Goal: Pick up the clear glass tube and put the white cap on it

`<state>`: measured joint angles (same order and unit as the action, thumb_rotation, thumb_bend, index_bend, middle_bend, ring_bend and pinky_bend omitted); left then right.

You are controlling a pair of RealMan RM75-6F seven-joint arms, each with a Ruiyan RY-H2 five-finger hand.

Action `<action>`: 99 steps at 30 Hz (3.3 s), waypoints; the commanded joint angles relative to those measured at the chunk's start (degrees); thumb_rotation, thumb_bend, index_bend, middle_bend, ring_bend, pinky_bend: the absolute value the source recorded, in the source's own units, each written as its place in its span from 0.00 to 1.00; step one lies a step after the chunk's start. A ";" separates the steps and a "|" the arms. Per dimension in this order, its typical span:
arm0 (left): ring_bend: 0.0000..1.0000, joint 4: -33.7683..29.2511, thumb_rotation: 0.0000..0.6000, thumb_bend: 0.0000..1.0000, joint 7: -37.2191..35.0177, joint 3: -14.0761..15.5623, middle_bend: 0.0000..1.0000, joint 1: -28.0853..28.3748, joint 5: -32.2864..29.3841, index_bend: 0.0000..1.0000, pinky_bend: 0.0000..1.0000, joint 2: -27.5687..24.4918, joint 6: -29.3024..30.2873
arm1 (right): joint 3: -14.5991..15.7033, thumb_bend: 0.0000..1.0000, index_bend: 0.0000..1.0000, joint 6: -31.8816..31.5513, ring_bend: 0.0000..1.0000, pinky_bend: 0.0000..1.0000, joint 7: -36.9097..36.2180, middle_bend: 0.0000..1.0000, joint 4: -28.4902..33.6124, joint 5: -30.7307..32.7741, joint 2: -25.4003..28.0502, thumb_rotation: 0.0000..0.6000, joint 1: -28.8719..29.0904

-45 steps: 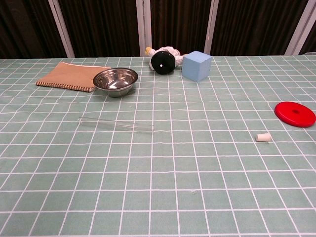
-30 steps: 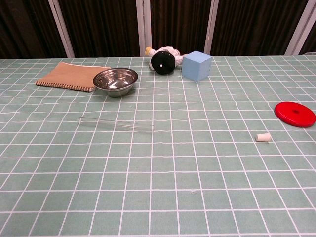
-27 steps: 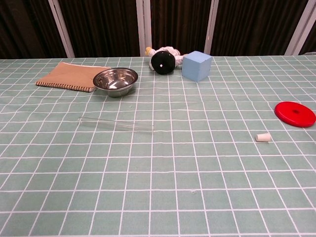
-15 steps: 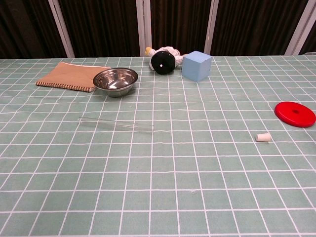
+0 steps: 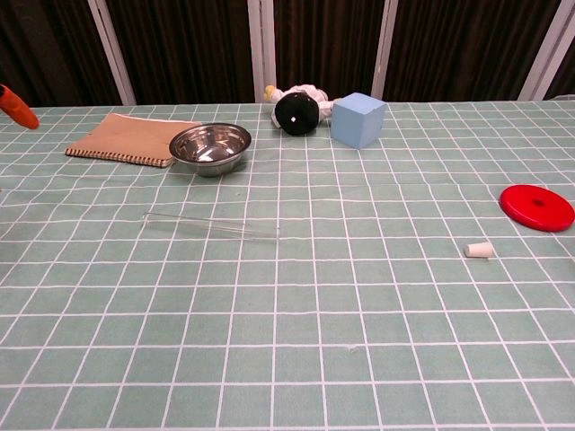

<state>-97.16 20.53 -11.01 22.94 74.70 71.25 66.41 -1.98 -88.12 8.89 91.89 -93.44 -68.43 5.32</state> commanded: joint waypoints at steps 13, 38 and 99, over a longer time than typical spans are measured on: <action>0.00 4.07 1.00 0.33 14.18 -0.94 0.33 8.75 -11.21 0.35 0.00 12.78 -4.18 | 0.10 0.32 0.00 0.24 0.00 0.00 -1.38 0.00 0.16 0.02 0.28 1.00 0.04; 0.00 10.38 1.00 0.41 27.39 -1.91 0.34 19.05 -23.68 0.41 0.00 25.89 -3.93 | 0.07 0.32 0.00 1.10 0.00 0.00 -4.00 0.00 0.81 0.65 0.84 1.00 0.31; 0.08 16.81 1.00 0.53 27.11 1.40 0.55 22.91 -25.46 0.53 0.00 31.08 -1.17 | -0.02 0.32 0.00 0.97 0.00 0.00 -5.53 0.00 1.38 0.95 1.05 1.00 0.20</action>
<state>-80.43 48.20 -9.62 45.97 48.70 102.38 65.09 -2.00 -87.15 3.36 93.27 -92.48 -67.38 5.53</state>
